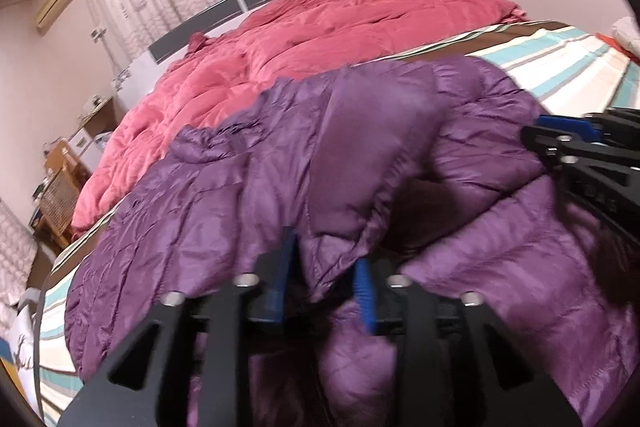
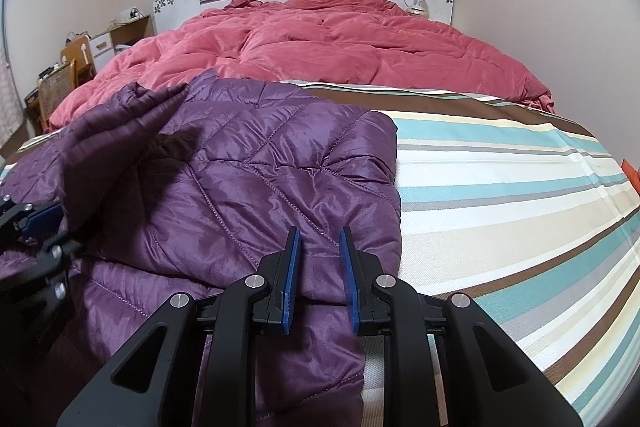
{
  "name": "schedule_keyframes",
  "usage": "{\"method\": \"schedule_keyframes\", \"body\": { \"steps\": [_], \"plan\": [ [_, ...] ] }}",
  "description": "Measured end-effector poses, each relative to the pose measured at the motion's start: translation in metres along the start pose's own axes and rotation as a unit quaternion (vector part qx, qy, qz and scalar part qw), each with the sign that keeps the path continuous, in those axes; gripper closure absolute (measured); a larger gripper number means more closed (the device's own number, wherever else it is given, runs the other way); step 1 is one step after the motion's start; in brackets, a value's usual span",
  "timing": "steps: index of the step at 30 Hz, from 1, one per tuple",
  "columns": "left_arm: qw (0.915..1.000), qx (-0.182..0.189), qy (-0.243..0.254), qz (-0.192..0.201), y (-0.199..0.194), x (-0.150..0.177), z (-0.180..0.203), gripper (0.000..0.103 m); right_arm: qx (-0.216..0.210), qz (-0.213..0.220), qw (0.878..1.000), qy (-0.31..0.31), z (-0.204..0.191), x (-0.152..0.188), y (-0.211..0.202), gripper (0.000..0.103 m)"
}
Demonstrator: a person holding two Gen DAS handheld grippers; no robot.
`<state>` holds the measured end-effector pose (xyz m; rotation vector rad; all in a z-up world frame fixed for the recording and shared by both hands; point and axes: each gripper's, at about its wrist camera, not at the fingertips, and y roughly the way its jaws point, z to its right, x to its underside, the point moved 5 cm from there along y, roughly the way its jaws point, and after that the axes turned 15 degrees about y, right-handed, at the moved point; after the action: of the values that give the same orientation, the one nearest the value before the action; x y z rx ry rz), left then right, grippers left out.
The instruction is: Fold large clothes
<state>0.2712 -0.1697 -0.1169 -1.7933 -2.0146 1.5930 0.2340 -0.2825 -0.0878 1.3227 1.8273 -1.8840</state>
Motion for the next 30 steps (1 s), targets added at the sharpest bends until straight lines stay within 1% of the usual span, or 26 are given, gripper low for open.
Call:
{"method": "schedule_keyframes", "body": {
  "steps": [1,2,4,7,10,12,13,14,15,17,18,19,20,22,24,25,26,28,30],
  "plan": [
    [0.9999,0.011,0.004,0.009,-0.003,-0.002,0.003,0.058,0.0,0.0,1.0,0.0,0.0,0.0,0.0,0.083],
    [0.9993,0.028,0.012,0.021,-0.011,-0.004,0.009,0.056,0.0,0.0,1.0,0.0,0.0,0.0,0.0,0.083],
    [0.9978,0.048,0.026,0.038,-0.02,-0.004,0.014,0.049,0.0,-0.001,1.0,0.0,0.0,0.0,0.0,0.083],
    [0.9958,0.066,0.033,0.055,-0.036,0.0,0.018,0.046,0.0,-0.001,1.0,0.001,-0.001,0.0,0.001,0.083],
    [0.9954,0.07,-0.001,0.064,-0.049,0.008,0.001,0.042,0.0,0.003,1.0,-0.002,-0.001,0.0,-0.001,0.083],
    [0.9947,0.067,-0.047,0.062,-0.052,0.018,-0.025,0.04,-0.004,0.008,1.0,-0.006,-0.003,0.0,-0.003,0.083],
    [0.9938,0.063,-0.071,0.059,-0.052,0.025,-0.038,0.037,-0.011,0.01,1.0,-0.009,-0.006,-0.001,-0.005,0.083],
    [0.9919,0.051,-0.103,0.054,-0.052,0.035,-0.057,0.035,-0.018,0.01,1.0,-0.012,-0.007,-0.001,-0.006,0.083],
    [0.9908,0.041,-0.12,0.049,-0.049,0.042,-0.072,0.033,-0.03,0.005,0.999,-0.019,-0.011,-0.001,-0.008,0.083],
    [0.987,-0.001,-0.159,0.024,-0.043,0.065,-0.106,0.032,-0.042,0.0,0.999,-0.03,-0.018,-0.003,-0.013,0.083],
    [0.9844,-0.014,-0.175,0.013,-0.039,0.074,-0.119,0.032,-0.048,0.001,0.998,-0.033,-0.022,-0.005,-0.017,0.083],
    [0.9795,-0.032,-0.199,-0.001,-0.035,0.087,-0.136,0.032,-0.058,0.002,0.998,-0.032,-0.026,-0.008,-0.021,0.083],
    [0.9757,-0.043,-0.215,-0.01,-0.032,0.096,-0.146,0.032,-0.069,0.002,0.997,-0.029,-0.031,-0.011,-0.025,0.083],
    [0.9634,-0.065,-0.258,-0.034,-0.024,0.119,-0.171,0.032,-0.094,0.001,0.995,-0.023,-0.042,-0.017,-0.032,0.083],
    [0.9546,-0.076,-0.284,-0.051,-0.015,0.137,-0.187,0.032,-0.117,-0.002,0.993,-0.024,-0.058,-0.022,-0.036,0.083],
    [0.9527,-0.077,-0.287,-0.063,-0.007,0.143,-0.192,0.032,-0.134,-0.009,0.991,-0.029,-0.072,-0.023,-0.036,0.083],
    [0.9529,-0.078,-0.284,-0.072,0.0,0.148,-0.194,0.032,-0.144,-0.015,0.989,-0.032,-0.081,-0.024,-0.035,0.083],
    [0.9542,-0.076,-0.277,-0.084,0.012,0.151,-0.193,0.032,-0.165,-0.042,0.985,-0.043,-0.105,-0.022,-0.025,0.083],
    [0.9531,-0.064,-0.28,-0.094,0.025,0.156,-0.193,0.031,-0.159,-0.065,0.983,-0.057,-0.12,-0.017,-0.009,0.083]
  ]
}}
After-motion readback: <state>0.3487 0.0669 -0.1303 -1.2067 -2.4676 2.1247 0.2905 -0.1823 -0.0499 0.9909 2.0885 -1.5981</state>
